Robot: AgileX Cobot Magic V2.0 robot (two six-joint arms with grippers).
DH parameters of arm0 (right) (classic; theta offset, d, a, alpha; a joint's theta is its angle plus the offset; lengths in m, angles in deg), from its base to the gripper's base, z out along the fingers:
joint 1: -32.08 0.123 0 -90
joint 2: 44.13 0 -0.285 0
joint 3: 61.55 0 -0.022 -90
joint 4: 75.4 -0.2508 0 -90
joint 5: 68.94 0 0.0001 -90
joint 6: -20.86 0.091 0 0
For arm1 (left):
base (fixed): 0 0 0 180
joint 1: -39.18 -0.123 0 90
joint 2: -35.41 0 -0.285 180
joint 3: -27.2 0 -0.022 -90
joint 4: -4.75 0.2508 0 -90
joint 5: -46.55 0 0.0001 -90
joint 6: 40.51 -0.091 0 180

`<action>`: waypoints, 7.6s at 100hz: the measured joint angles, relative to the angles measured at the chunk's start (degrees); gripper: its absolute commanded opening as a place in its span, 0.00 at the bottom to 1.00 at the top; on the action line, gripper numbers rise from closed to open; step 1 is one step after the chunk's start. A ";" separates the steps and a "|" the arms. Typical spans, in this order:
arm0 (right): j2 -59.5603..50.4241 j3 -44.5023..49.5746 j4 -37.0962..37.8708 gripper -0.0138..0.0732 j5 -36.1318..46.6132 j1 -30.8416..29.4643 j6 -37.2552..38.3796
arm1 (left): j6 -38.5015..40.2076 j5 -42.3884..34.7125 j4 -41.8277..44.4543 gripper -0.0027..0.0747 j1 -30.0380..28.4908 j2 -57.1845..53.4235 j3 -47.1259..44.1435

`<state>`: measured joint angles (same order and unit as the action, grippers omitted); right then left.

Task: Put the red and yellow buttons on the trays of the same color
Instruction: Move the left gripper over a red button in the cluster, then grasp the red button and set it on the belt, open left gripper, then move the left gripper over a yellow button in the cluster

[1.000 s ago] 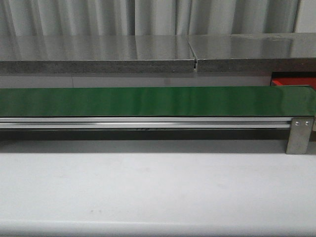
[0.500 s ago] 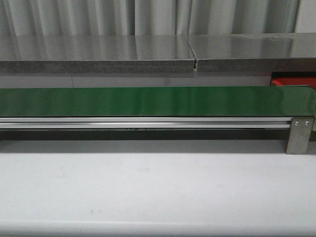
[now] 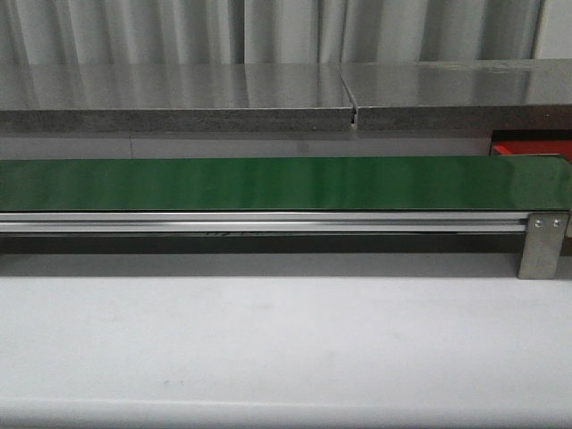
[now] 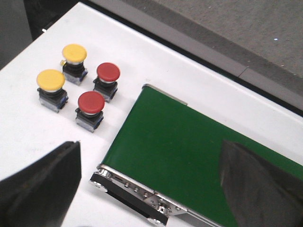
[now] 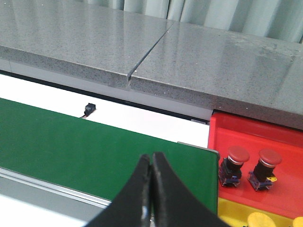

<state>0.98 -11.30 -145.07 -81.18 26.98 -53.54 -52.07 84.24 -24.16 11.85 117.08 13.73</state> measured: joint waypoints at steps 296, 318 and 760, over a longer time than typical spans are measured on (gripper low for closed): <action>0.00 0.00 0.12 0.02 0.00 0.00 0.00 | 1.50 -8.62 -7.30 0.50 -1.22 43.05 18.64; 0.00 0.00 0.12 0.02 0.00 0.00 0.00 | 1.50 -7.46 -7.06 0.31 -1.22 43.05 18.64; 0.00 0.00 0.15 0.02 0.00 0.00 0.00 | -8.64 -4.37 1.70 0.90 -6.27 44.33 26.68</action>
<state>0.98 -11.30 -144.92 -81.18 26.98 -53.54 -60.72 79.87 -22.46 5.58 161.42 40.41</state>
